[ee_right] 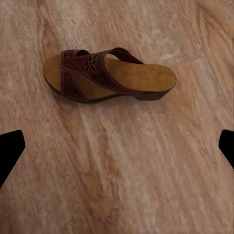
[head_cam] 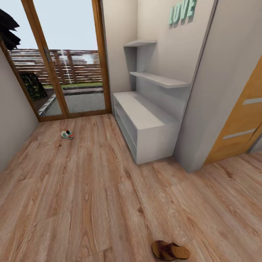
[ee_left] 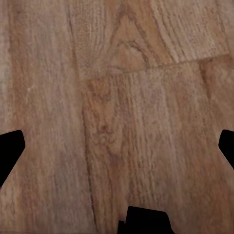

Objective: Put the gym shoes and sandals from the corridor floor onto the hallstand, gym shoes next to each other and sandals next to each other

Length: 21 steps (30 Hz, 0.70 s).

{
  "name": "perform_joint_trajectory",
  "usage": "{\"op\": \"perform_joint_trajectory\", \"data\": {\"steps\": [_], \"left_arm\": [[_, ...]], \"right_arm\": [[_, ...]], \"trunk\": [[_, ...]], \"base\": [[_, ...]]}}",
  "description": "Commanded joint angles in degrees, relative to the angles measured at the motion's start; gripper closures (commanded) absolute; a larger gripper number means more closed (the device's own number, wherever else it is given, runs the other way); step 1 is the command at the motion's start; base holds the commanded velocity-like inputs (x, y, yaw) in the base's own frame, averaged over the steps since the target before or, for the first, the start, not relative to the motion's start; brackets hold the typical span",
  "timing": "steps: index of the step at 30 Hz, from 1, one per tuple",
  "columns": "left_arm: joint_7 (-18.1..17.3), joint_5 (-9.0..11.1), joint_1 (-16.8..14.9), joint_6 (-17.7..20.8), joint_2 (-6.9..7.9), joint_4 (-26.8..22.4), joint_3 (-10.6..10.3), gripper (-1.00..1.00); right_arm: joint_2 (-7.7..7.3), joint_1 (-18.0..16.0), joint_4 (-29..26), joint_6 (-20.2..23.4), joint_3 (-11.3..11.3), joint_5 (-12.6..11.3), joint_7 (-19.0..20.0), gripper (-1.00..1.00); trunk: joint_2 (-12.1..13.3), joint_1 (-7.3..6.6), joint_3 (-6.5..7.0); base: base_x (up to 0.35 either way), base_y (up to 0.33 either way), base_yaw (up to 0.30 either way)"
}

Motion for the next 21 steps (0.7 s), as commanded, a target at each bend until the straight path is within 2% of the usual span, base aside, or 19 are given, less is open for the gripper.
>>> {"op": "perform_joint_trajectory", "data": {"steps": [1, 9, 21], "left_arm": [[-0.04, 0.51, -0.04, -0.18, 0.01, 0.05, -0.14, -1.00], [-0.04, 0.51, -0.04, -0.18, 0.01, 0.05, -0.12, -1.00], [-0.04, 0.56, -0.04, -0.25, -0.07, -0.24, -0.10, -1.00]], "right_arm": [[0.00, -0.01, 0.03, -0.17, -0.01, -0.03, -0.09, -1.00], [0.00, -0.01, 0.03, -0.14, -0.01, -0.03, -0.09, -1.00], [0.00, -0.01, 0.03, -0.14, -0.01, -0.03, -0.09, -1.00]], "trunk": [[-0.02, 0.00, -0.04], [-0.02, 0.00, -0.04], [-0.02, 0.00, -0.04]], "base": [[0.110, -0.112, 0.279], [0.111, -0.169, 0.248], [0.040, -0.054, 0.036]]}}
